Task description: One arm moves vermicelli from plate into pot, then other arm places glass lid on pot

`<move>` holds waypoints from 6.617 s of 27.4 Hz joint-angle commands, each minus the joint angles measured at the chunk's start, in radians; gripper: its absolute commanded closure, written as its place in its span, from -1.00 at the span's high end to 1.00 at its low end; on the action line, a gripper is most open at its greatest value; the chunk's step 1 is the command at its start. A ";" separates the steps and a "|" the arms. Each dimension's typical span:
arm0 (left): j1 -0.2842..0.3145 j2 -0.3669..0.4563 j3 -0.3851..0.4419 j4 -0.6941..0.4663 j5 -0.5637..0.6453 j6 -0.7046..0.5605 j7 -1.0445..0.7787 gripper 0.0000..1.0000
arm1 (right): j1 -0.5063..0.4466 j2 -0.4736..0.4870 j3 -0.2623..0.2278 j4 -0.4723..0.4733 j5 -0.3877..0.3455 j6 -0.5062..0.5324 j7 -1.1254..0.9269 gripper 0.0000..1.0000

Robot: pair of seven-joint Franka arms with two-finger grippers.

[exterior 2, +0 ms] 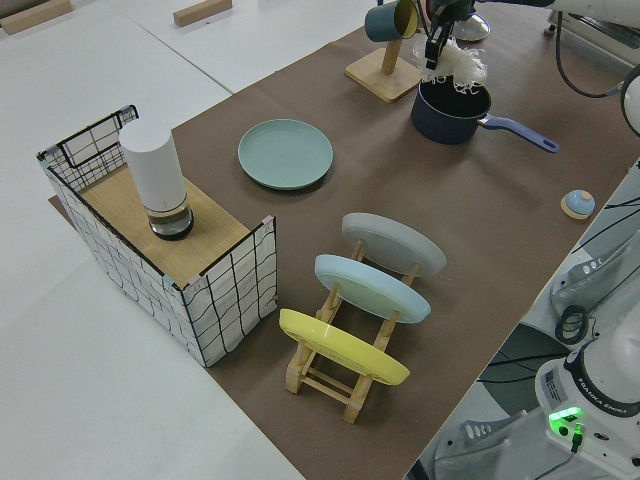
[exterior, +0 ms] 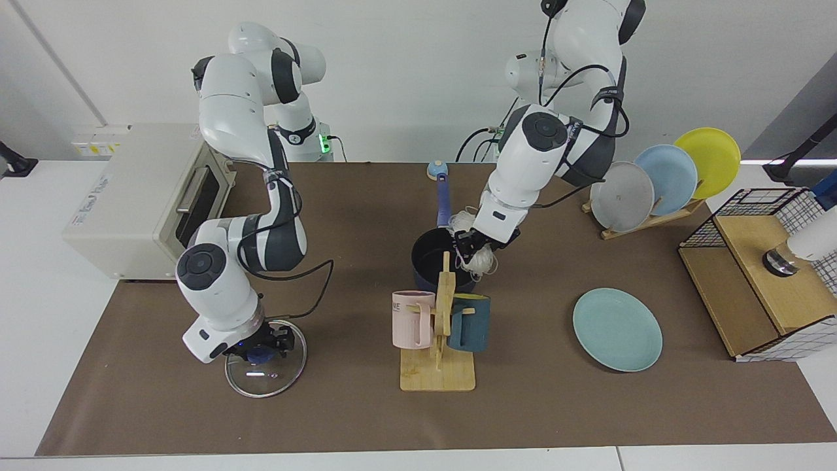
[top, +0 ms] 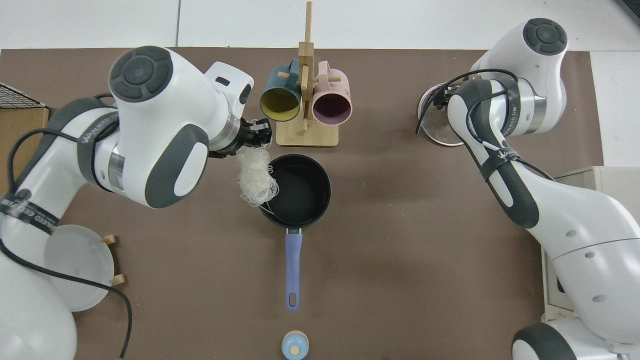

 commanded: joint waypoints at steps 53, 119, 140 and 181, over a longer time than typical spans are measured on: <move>0.102 -0.185 0.205 0.166 0.003 -0.357 0.488 0.99 | 0.150 -0.505 0.010 -0.292 -0.006 -0.270 0.227 -1.00; 0.056 -0.304 0.466 0.133 -0.054 -0.417 0.723 1.00 | 0.603 -0.316 0.010 -0.356 -0.058 0.065 0.849 -1.00; 0.053 -0.304 0.466 0.133 -0.054 -0.417 0.723 1.00 | 0.589 -0.296 0.010 -0.350 -0.067 0.088 0.846 -1.00; 0.054 -0.304 0.466 0.133 -0.054 -0.417 0.723 1.00 | 0.581 -0.256 0.010 -0.321 -0.056 0.111 0.838 -1.00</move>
